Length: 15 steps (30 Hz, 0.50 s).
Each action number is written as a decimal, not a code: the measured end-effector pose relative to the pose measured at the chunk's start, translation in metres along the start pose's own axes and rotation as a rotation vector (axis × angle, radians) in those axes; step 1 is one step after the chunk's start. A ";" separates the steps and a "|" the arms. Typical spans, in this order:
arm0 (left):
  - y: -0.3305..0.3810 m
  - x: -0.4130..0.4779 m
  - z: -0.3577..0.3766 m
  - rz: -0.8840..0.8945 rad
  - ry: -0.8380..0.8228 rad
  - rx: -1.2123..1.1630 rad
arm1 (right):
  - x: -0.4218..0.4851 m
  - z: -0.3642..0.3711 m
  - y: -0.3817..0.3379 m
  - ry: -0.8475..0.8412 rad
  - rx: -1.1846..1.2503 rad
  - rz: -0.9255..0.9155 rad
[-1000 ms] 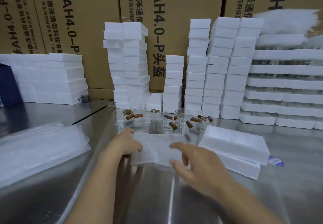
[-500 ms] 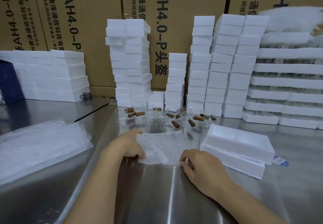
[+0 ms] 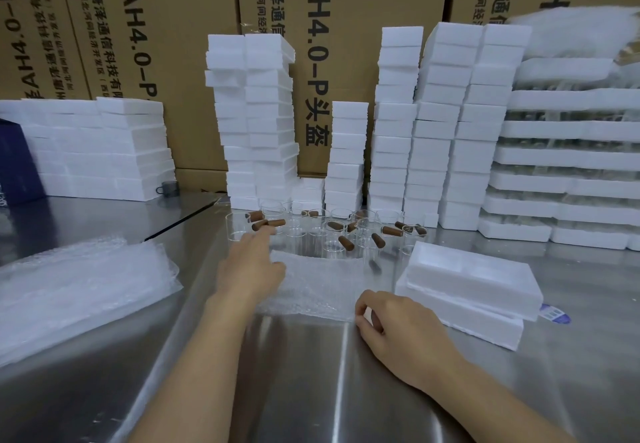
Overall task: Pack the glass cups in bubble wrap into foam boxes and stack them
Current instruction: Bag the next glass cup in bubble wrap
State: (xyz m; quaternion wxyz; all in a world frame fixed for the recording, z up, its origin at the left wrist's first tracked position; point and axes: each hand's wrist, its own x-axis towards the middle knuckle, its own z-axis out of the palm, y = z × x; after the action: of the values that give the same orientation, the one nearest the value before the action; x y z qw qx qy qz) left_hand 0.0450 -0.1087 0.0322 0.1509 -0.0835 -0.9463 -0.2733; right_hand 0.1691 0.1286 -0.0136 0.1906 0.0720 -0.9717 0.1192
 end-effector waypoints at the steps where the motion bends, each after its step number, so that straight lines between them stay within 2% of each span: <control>1: 0.009 -0.004 0.006 0.077 0.005 -0.045 | -0.001 0.000 -0.001 0.017 0.017 0.011; 4: 0.036 -0.015 0.034 0.291 -0.096 -0.041 | 0.002 0.000 -0.009 0.155 0.058 0.023; 8: 0.056 -0.023 0.058 0.393 -0.298 0.017 | 0.041 0.001 -0.021 0.259 0.065 0.007; 11: 0.059 -0.025 0.069 0.420 -0.370 0.108 | 0.089 0.007 -0.023 0.211 0.024 0.070; 15: 0.053 -0.024 0.077 0.421 -0.364 0.172 | 0.141 0.018 -0.017 0.062 -0.193 0.167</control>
State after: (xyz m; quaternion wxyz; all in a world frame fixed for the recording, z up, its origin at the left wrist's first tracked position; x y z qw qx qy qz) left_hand 0.0620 -0.0246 -0.0113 0.0387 -0.3126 -0.9394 -0.1353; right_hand 0.0370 0.0944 0.0284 0.2161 -0.0317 -0.9749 0.0430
